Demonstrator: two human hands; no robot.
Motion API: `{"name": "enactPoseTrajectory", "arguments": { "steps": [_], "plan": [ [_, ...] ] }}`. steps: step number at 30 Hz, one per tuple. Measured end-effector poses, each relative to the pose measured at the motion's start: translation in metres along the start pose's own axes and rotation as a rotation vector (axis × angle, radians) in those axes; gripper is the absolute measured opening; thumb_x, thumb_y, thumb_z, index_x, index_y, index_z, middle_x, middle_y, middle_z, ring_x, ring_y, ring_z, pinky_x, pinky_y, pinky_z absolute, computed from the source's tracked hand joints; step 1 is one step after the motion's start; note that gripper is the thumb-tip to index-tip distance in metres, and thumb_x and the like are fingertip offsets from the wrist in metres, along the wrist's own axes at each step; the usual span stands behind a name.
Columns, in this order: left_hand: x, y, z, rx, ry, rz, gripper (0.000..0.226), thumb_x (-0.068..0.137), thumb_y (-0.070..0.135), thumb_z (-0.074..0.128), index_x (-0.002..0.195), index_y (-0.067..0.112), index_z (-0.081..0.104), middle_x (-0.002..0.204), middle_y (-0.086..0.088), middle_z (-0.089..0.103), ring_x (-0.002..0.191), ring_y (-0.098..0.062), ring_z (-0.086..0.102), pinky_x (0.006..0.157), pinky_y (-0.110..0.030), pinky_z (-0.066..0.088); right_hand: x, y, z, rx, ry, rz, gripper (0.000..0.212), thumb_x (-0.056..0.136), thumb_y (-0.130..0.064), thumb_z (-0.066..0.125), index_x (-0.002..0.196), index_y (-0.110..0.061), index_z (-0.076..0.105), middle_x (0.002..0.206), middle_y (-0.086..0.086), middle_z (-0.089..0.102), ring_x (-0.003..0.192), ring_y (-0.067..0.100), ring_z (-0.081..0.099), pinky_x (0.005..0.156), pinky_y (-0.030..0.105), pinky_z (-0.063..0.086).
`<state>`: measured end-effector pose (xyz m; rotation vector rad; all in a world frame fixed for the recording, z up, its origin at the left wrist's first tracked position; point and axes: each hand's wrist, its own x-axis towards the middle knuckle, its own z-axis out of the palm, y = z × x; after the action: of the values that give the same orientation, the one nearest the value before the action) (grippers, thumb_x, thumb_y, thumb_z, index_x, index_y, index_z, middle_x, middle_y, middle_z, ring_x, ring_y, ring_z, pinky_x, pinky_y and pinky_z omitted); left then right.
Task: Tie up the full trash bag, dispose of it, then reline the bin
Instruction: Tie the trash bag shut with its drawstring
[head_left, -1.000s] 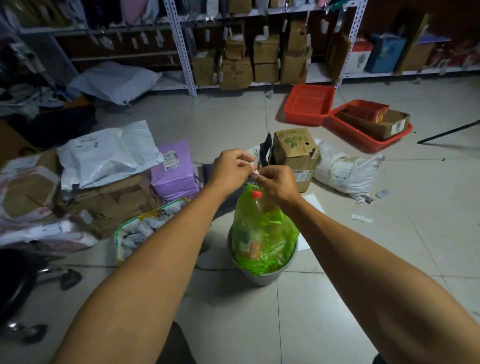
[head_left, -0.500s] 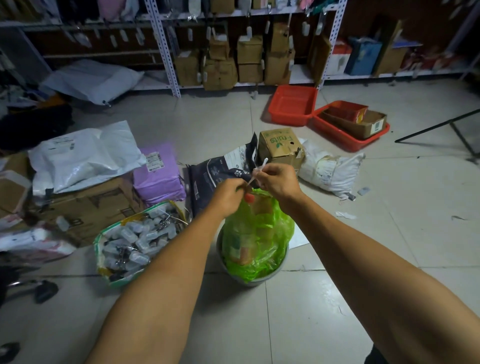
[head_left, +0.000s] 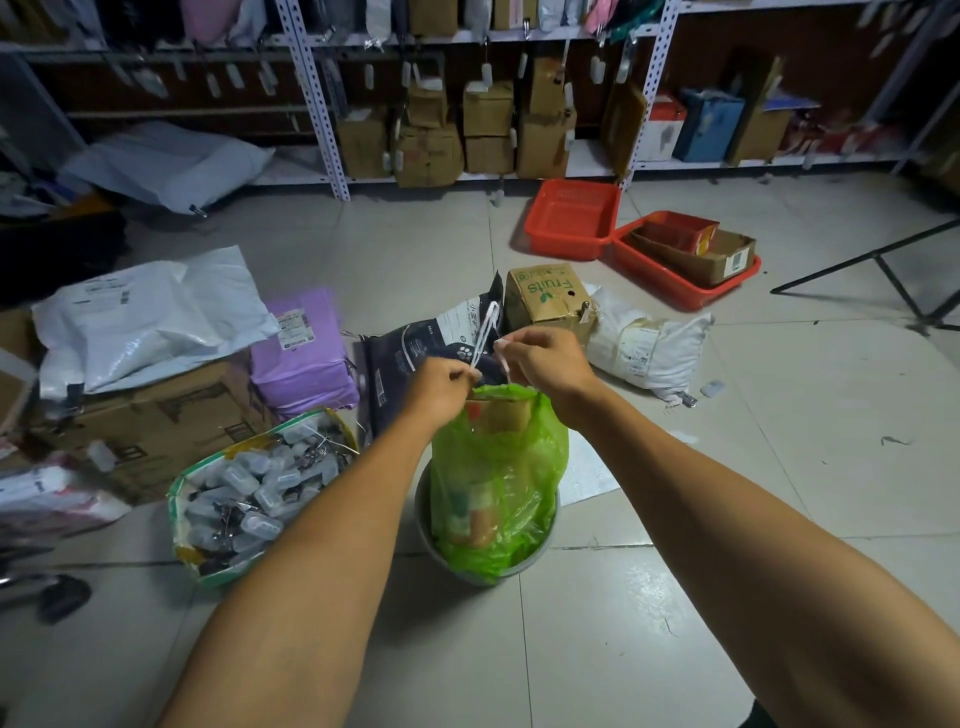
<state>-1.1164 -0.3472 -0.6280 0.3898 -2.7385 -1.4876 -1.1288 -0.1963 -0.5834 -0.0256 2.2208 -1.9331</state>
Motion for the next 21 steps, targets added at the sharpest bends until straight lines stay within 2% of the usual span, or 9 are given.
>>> {"name": "enactPoseTrajectory", "arguments": {
  "steps": [2, 4, 7, 10, 12, 14, 17, 18, 21],
  "plan": [
    [0.0, -0.004, -0.001, -0.003, -0.05, -0.019, 0.02, 0.094, 0.009, 0.056, 0.1, 0.013, 0.076, 0.092, -0.007, 0.074, 0.061, -0.01, 0.067, 0.074, -0.025, 0.057, -0.001, -0.003, 0.004, -0.044, -0.03, -0.047, 0.011, 0.088, -0.01, 0.066, 0.078, -0.009, 0.071, 0.066, 0.006, 0.061, 0.06, 0.013, 0.051, 0.056, 0.023, 0.042],
    [0.001, -0.009, -0.002, 0.014, -0.077, -0.012, 0.02, 0.094, 0.009, 0.057, 0.098, 0.015, 0.075, 0.095, -0.011, 0.075, 0.07, -0.016, 0.068, 0.079, -0.031, 0.058, 0.0, -0.005, 0.007, -0.098, -0.035, -0.092, 0.007, 0.087, -0.014, 0.069, 0.085, -0.008, 0.073, 0.075, 0.003, 0.068, 0.068, 0.011, 0.059, 0.064, 0.02, 0.048],
    [0.0, -0.013, -0.006, 0.129, -0.126, 0.052, 0.019, 0.095, 0.012, 0.057, 0.106, 0.01, 0.072, 0.097, -0.005, 0.071, 0.085, -0.014, 0.06, 0.077, -0.024, 0.045, 0.006, -0.004, 0.011, -0.228, -0.021, -0.169, 0.012, 0.084, -0.02, 0.074, 0.091, -0.011, 0.077, 0.097, 0.001, 0.072, 0.093, 0.014, 0.066, 0.084, 0.033, 0.055],
    [0.003, -0.021, -0.01, 0.227, -0.16, 0.11, 0.024, 0.091, 0.007, 0.057, 0.112, 0.007, 0.068, 0.105, -0.009, 0.07, 0.087, -0.012, 0.056, 0.08, -0.026, 0.046, 0.01, -0.007, 0.013, -0.329, -0.025, -0.236, 0.013, 0.081, -0.019, 0.075, 0.091, -0.012, 0.079, 0.125, 0.005, 0.062, 0.121, 0.012, 0.052, 0.099, 0.037, 0.046],
    [0.004, -0.026, -0.01, 0.276, -0.172, 0.111, 0.025, 0.091, 0.012, 0.058, 0.114, 0.01, 0.067, 0.108, -0.003, 0.068, 0.09, -0.011, 0.056, 0.082, -0.026, 0.046, 0.012, -0.007, 0.014, -0.313, -0.045, -0.221, 0.013, 0.081, -0.019, 0.075, 0.091, -0.012, 0.079, 0.134, 0.005, 0.056, 0.129, 0.011, 0.046, 0.099, 0.033, 0.04],
    [0.004, -0.028, -0.009, 0.281, -0.172, 0.113, 0.026, 0.091, 0.018, 0.059, 0.116, 0.012, 0.066, 0.109, 0.0, 0.067, 0.094, -0.013, 0.059, 0.086, -0.027, 0.047, 0.012, -0.005, 0.017, -0.258, -0.101, -0.178, 0.013, 0.081, -0.017, 0.075, 0.09, -0.009, 0.078, 0.124, 0.005, 0.064, 0.122, 0.014, 0.054, 0.094, 0.032, 0.042],
    [0.005, -0.026, -0.005, 0.277, -0.178, 0.121, 0.025, 0.091, 0.011, 0.059, 0.114, 0.005, 0.065, 0.1, 0.001, 0.061, 0.091, -0.013, 0.056, 0.083, -0.026, 0.045, 0.012, 0.002, 0.023, -0.305, -0.15, -0.194, 0.012, 0.078, -0.02, 0.076, 0.084, -0.01, 0.078, 0.092, 0.003, 0.073, 0.094, 0.018, 0.065, 0.088, 0.038, 0.05],
    [0.004, -0.026, -0.005, 0.255, -0.159, 0.117, 0.023, 0.091, 0.007, 0.058, 0.112, 0.003, 0.065, 0.095, -0.001, 0.059, 0.089, -0.013, 0.054, 0.08, -0.026, 0.044, 0.012, 0.002, 0.023, -0.335, -0.156, -0.205, 0.012, 0.079, -0.019, 0.076, 0.085, -0.009, 0.079, 0.091, 0.002, 0.071, 0.095, 0.017, 0.063, 0.089, 0.037, 0.049],
    [0.001, -0.022, -0.005, 0.143, -0.112, 0.14, 0.021, 0.096, 0.017, 0.051, 0.108, 0.011, 0.068, 0.092, -0.005, 0.067, 0.084, -0.018, 0.062, 0.075, -0.032, 0.049, 0.011, 0.0, 0.023, -0.417, -0.119, -0.216, 0.013, 0.08, -0.02, 0.076, 0.09, -0.012, 0.079, 0.106, -0.005, 0.062, 0.128, 0.015, 0.047, 0.102, 0.033, 0.038]
  ]
}}
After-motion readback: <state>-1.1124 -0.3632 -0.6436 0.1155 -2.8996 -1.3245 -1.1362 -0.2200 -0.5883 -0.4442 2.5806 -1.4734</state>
